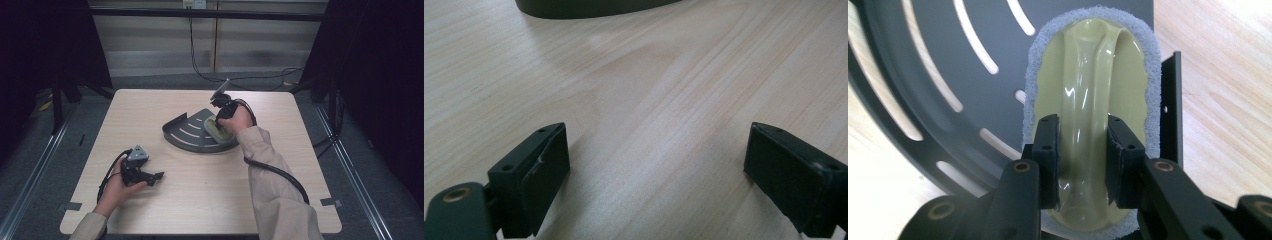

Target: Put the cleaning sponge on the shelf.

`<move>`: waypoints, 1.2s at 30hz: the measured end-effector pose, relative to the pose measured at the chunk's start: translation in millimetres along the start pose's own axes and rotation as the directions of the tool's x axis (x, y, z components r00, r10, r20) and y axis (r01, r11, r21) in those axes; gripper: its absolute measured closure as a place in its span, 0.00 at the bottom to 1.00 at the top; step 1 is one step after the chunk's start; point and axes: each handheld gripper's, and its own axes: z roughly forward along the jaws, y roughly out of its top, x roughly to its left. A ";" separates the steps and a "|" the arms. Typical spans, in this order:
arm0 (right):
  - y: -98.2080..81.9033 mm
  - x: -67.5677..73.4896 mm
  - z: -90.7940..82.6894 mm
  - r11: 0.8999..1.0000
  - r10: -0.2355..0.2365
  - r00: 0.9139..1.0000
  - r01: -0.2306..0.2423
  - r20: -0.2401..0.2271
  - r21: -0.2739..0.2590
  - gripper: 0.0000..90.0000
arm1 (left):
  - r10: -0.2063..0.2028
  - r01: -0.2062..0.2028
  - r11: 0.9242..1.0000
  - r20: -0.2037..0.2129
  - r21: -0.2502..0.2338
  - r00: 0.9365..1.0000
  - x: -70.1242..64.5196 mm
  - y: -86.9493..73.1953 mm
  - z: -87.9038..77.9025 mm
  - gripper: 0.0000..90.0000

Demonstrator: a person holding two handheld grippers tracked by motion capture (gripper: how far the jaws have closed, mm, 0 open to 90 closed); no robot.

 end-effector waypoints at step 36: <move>-13.4 -12.9 -8.0 0.998 0.066 0.998 -0.066 -0.009 -0.005 0.65 | -0.001 0.001 1.000 0.002 0.000 1.000 0.0 0.0 0.1 0.12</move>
